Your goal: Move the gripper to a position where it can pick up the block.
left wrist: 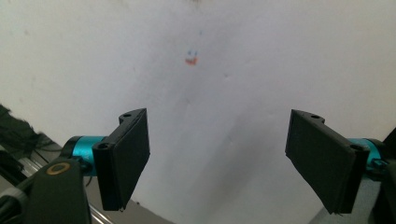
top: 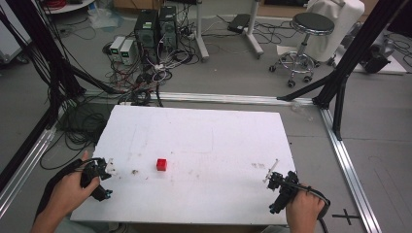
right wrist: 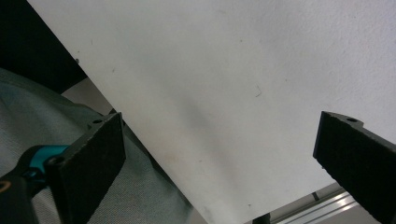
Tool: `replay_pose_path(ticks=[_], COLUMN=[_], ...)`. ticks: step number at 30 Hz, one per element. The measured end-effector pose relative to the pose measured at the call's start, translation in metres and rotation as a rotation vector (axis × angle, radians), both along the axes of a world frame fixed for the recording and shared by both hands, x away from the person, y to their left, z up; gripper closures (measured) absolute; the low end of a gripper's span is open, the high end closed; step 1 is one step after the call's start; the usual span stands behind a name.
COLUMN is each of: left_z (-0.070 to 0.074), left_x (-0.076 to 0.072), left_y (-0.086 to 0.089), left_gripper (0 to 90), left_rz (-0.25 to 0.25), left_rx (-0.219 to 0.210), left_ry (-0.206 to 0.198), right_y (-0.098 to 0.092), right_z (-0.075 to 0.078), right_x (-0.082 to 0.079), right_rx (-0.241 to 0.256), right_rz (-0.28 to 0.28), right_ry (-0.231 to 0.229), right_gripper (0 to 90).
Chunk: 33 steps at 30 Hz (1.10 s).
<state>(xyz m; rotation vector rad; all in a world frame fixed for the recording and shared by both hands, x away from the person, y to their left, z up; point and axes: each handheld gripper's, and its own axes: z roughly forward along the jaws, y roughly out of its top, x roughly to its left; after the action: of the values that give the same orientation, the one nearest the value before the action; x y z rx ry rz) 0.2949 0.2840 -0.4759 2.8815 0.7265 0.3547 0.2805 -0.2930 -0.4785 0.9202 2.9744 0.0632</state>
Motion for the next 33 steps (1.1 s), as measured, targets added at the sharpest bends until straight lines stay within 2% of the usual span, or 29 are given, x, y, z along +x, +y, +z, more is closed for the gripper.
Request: replay_pose_path(ticks=[2,3,5,8,9,12,16,19,21,26,29,33], left_z=[0.001,0.003,0.004,0.005,0.006,0.007,0.007,0.007,0.007,0.011,0.013,0.016], left_x=[0.002,0.008,0.013,0.017,0.022,0.028,0.034,0.043,0.046,0.056,0.061,0.067], left_y=[-0.003,-0.008,-0.014,-0.018,-0.023,-0.029,-0.034,-0.041,-0.044,-0.051,-0.055,-0.062], left_gripper=[22.0,22.1,22.1,22.1,22.1,22.1,22.1,22.1,22.1,22.1,22.1,22.1], left_rz=[-0.012,-0.040,-0.060,-0.075,-0.096,-0.122,-0.143,-0.165,-0.175,-0.211,-0.231,-0.263], left_rx=[-0.001,-0.001,-0.013,-0.017,0.001,0.012,0.003,0.039,0.044,0.028,0.045,0.044], left_ry=[-0.004,-0.009,-0.011,0.001,0.009,0.023,0.038,0.048,0.057,0.066,0.062,0.069], right_y=[-0.001,-0.001,-0.002,-0.003,-0.004,-0.005,-0.007,-0.008,-0.007,-0.005,-0.004,-0.004], right_z=[0.000,0.000,-0.001,-0.001,-0.002,-0.005,-0.005,-0.006,-0.007,-0.007,-0.008,-0.009], right_x=[-0.001,-0.001,-0.001,-0.002,-0.002,-0.002,-0.002,-0.001,-0.001,0.000,0.000,0.000], right_rx=[0.001,0.005,0.009,0.014,0.020,0.021,0.027,0.026,0.026,0.026,0.022,0.024], right_rz=[-0.007,-0.007,-0.010,-0.015,-0.016,-0.012,-0.012,-0.003,-0.002,0.004,0.005,0.004], right_ry=[0.000,0.000,-0.002,-0.001,-0.002,0.002,-0.002,-0.004,-0.004,0.000,-0.001,0.003], right_gripper=[1.8,1.8,1.8,1.8,1.8,1.8,1.8,1.8,1.8,1.8,1.8,1.8])
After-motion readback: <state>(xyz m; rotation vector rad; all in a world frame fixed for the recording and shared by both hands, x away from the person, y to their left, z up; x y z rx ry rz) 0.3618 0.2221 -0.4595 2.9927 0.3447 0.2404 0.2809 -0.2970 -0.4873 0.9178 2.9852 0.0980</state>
